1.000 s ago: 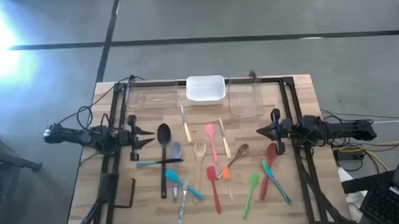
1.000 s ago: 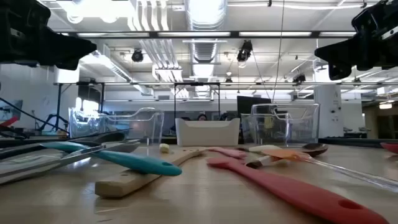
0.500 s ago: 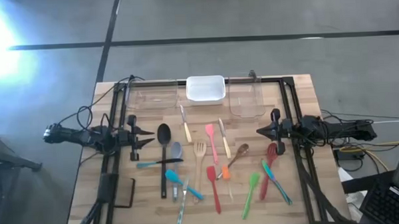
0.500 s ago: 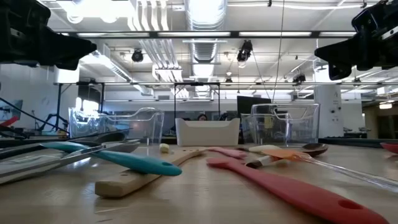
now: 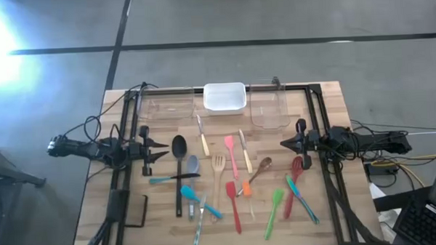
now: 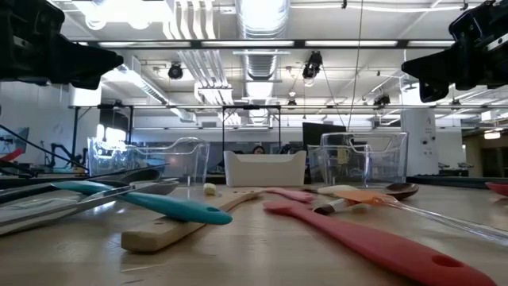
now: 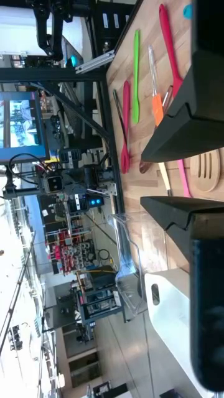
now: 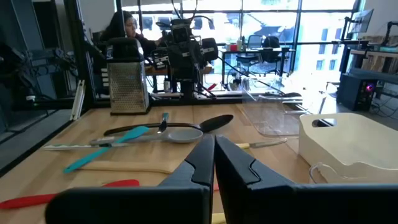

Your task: Pick & Place Kitchen Items

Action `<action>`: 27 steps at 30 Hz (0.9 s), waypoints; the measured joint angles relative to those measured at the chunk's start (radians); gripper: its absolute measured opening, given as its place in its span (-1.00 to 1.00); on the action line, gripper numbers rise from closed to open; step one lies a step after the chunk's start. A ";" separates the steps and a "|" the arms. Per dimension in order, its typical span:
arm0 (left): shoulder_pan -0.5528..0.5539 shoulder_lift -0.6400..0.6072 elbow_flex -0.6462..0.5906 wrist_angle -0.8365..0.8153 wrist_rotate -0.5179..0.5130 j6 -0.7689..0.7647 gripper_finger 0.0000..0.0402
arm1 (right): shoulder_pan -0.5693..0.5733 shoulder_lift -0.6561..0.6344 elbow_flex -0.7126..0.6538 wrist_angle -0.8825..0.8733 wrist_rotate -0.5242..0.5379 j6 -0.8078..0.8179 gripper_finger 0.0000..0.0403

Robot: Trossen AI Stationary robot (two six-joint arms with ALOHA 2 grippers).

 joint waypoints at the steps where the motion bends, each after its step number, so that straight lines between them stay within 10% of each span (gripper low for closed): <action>1: 0.000 0.000 0.000 0.000 0.000 0.000 -0.50 | 0.000 0.000 0.000 0.000 0.000 0.001 -0.96; 12: 0.000 0.000 0.000 0.000 0.000 0.000 -0.50 | 0.000 0.001 0.000 0.033 0.000 -0.006 -0.96; 27: 0.000 0.000 0.000 0.000 0.000 0.000 -0.50 | 0.000 0.000 0.001 0.576 -0.010 0.089 -0.96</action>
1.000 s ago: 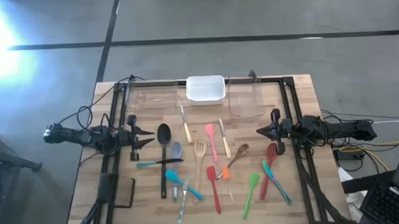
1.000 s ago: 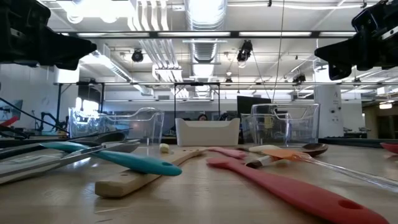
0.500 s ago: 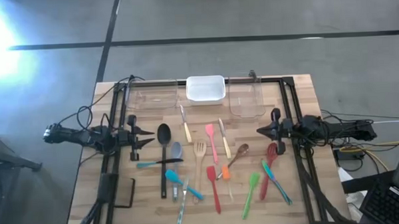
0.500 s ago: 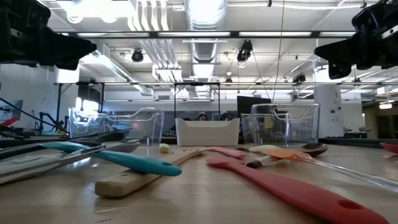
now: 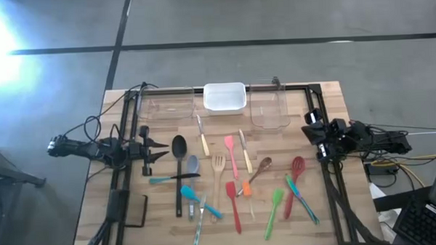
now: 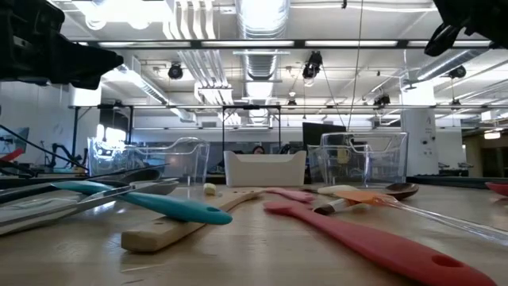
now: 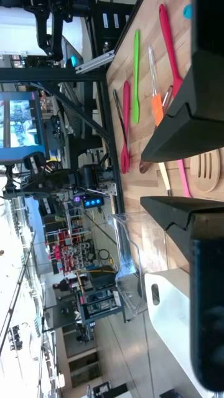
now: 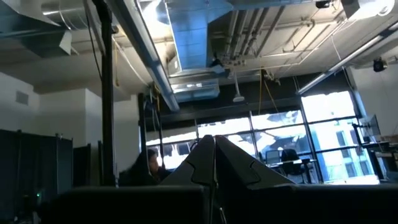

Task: Pick & Place Kitchen Items
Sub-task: Put the iridescent knife into the white bin

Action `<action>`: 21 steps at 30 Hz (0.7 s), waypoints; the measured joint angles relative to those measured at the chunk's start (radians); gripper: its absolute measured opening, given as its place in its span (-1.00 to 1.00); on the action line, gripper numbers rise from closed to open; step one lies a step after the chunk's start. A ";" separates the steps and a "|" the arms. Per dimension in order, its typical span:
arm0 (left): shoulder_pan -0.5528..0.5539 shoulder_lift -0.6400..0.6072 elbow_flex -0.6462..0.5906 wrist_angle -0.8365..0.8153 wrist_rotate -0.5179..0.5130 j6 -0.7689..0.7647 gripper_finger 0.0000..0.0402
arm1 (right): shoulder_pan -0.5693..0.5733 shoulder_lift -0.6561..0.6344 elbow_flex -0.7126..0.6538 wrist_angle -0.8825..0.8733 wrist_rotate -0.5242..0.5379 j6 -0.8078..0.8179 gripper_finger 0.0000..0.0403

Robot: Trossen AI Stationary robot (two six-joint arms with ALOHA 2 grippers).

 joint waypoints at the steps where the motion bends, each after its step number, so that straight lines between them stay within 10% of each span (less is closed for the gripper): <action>1: 0.000 0.000 0.000 0.000 0.000 0.000 -0.50 | 0.000 0.001 0.000 0.000 0.000 0.000 -0.96; 11: 0.000 0.000 0.000 0.000 0.000 0.000 -0.50 | 0.002 0.096 0.055 -0.046 -0.043 0.027 -0.96; 21: 0.000 0.000 0.000 0.000 0.000 0.000 -0.50 | 0.048 0.527 0.409 -0.135 -0.280 -0.045 -0.96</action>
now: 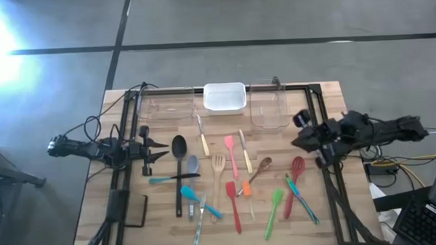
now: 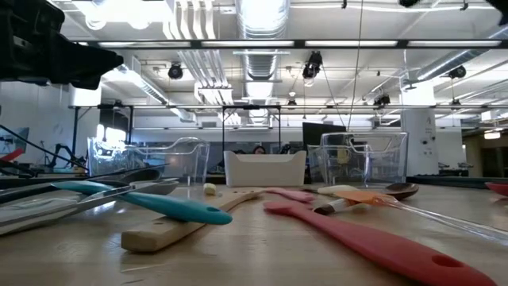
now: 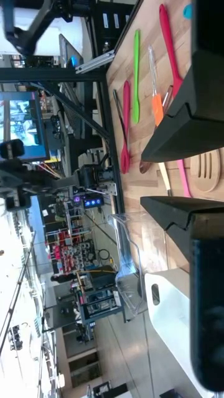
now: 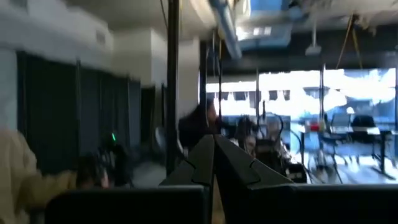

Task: Pick & Place Kitchen Items
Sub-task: Put the iridescent knife into the white bin

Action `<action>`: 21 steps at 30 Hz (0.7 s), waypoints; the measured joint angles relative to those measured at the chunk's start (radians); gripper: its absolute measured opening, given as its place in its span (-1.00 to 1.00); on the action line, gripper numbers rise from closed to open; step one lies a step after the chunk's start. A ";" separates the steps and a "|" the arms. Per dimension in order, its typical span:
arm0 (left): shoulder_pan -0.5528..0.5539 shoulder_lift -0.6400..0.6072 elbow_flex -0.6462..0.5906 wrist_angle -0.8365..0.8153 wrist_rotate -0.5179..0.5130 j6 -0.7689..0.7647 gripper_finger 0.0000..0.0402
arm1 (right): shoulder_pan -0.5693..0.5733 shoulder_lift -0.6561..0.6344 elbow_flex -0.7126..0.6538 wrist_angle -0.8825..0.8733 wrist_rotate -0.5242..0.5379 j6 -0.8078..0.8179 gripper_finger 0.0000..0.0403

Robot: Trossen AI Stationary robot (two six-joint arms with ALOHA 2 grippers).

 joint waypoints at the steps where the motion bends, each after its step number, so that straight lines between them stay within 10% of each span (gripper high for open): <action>1: 0.000 0.000 0.000 0.000 0.000 0.000 -0.50 | 0.008 0.056 0.050 -0.037 0.001 -0.016 -0.96; 9: 0.000 0.000 0.000 0.000 0.000 0.000 -0.50 | 0.092 0.420 0.468 -0.663 0.228 0.083 -0.96; 21: 0.000 0.000 0.000 0.000 -0.001 0.000 -0.50 | 0.446 0.762 0.842 -1.665 0.596 0.909 -0.96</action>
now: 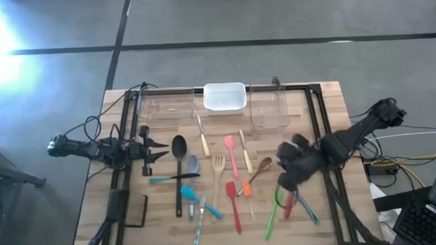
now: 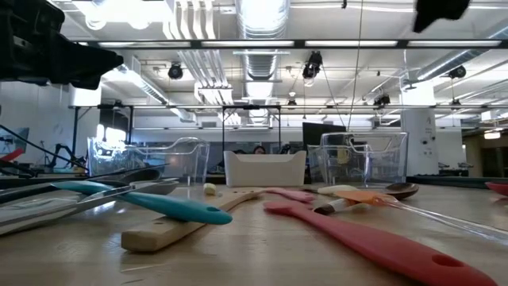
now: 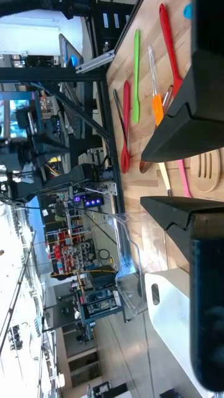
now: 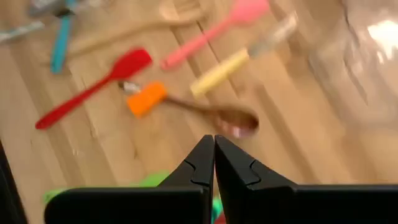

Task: Pick & Place Kitchen Items
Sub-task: Put the iridescent knife into the white bin

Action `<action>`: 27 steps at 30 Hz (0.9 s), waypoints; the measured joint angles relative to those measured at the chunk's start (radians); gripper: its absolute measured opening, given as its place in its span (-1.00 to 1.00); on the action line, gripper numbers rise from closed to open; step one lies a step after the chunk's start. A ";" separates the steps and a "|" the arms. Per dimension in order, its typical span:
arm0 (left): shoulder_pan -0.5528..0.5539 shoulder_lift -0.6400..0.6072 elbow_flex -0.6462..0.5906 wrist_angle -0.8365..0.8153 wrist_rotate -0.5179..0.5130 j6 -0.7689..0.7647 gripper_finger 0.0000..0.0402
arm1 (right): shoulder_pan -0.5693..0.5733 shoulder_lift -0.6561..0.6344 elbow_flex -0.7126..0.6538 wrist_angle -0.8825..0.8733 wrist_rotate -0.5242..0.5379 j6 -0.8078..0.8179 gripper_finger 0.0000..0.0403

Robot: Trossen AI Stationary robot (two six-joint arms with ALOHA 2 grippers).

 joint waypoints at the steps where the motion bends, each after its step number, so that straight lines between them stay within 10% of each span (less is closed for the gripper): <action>1: 0.000 0.000 0.000 0.000 0.000 0.000 -0.50 | 0.035 0.017 0.018 -0.038 0.006 0.078 -0.96; 13: 0.000 0.000 0.000 0.002 -0.001 -0.002 -0.50 | 0.326 0.179 0.096 -0.216 -0.039 0.769 -0.96; 27: 0.000 0.000 0.000 -0.002 0.001 -0.003 -0.50 | 0.431 0.335 0.094 -0.210 -0.151 1.011 -0.96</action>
